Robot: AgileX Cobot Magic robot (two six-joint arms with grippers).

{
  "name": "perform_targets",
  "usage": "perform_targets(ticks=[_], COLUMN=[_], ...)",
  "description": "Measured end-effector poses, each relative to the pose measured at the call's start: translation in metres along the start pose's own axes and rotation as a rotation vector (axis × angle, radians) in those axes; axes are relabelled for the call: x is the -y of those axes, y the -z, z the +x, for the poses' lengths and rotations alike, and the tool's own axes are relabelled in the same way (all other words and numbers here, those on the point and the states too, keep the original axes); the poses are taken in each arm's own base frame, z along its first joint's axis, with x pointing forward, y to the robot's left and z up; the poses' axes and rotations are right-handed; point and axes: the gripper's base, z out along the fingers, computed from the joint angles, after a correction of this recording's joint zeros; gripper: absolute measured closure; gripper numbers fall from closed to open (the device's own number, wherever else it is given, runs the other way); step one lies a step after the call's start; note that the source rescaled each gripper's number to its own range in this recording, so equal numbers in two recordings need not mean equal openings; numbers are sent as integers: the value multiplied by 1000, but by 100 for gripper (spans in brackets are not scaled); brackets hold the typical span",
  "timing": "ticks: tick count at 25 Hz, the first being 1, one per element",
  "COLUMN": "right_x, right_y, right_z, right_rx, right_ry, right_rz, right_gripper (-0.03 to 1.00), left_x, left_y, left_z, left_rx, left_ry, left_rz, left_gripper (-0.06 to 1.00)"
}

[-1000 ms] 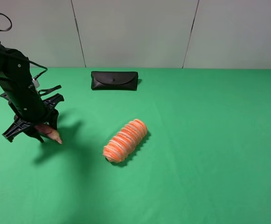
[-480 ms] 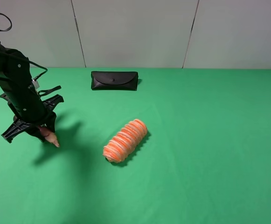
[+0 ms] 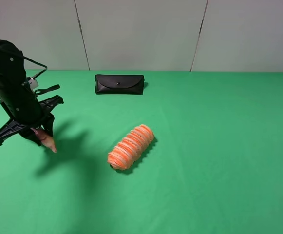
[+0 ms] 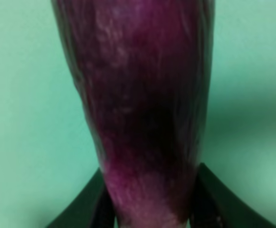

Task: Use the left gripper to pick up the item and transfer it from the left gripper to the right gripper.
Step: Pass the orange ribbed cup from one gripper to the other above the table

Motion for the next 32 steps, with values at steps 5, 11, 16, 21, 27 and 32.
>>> perform_targets(ticks=[5,11,16,21,27,32], right_x=[0,0,0,0,0,0], right_y=[0,0,0,0,0,0], right_z=[0,0,0,0,0,0], right_rx=[0,0,0,0,0,0], right_ry=[0,0,0,0,0,0], right_rz=[0,0,0,0,0,0], right_gripper=[-3,-3,-3,-3,-3,-3], left_x=[-7,-15,-22,-29,-36,-38], left_y=[19,43,58,71,74,74], left_z=[2,4,6,8,11,11], left_rx=[4,24,34,40,5,-15], left_ry=[-54,-194,-378,-620,-857,-983], left_rz=[0,21,23,20,-21,-36], left_gripper=[94,94,94,94,94,94])
